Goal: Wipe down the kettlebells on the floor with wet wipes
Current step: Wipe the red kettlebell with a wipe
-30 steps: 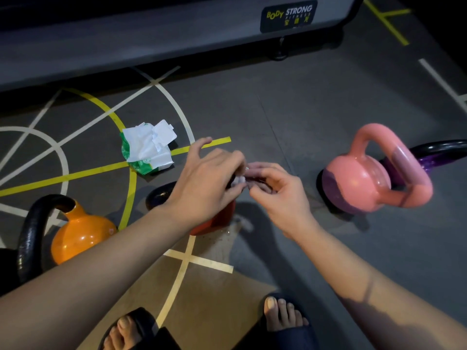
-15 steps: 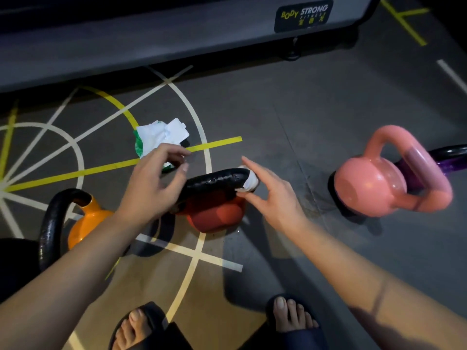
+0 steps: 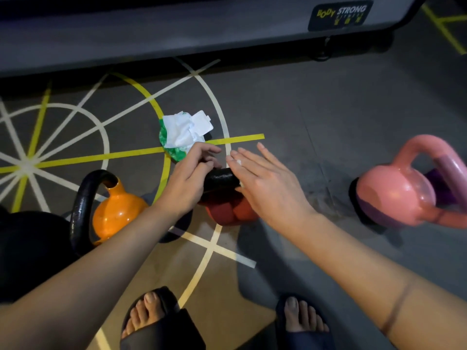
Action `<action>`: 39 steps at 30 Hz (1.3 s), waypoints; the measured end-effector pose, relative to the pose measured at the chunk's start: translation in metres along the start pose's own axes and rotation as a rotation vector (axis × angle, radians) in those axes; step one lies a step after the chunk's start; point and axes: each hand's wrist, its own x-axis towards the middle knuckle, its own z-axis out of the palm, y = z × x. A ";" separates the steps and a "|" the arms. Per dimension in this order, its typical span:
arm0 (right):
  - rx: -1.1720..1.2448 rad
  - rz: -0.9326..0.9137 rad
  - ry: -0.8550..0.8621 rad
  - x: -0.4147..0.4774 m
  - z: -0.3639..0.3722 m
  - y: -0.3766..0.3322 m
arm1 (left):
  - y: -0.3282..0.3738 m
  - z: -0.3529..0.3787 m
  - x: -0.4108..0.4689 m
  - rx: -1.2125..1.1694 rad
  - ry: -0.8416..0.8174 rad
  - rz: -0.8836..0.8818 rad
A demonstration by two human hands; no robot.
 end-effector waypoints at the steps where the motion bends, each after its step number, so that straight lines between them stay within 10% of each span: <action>1: -0.028 -0.014 -0.023 0.004 0.001 -0.001 | 0.001 -0.003 0.000 -0.058 0.024 -0.033; 7: 0.310 0.076 -0.195 0.003 -0.013 0.020 | -0.003 -0.011 -0.016 0.089 0.101 0.049; 14: 0.455 0.215 -0.197 -0.002 -0.019 0.035 | 0.016 -0.003 -0.025 0.662 0.047 0.694; 27: 0.414 0.543 -0.255 -0.022 -0.027 0.036 | 0.028 0.029 0.012 0.768 -0.188 0.594; 39: 0.322 0.536 -0.256 -0.023 -0.030 0.026 | -0.013 0.018 -0.006 0.534 0.126 0.754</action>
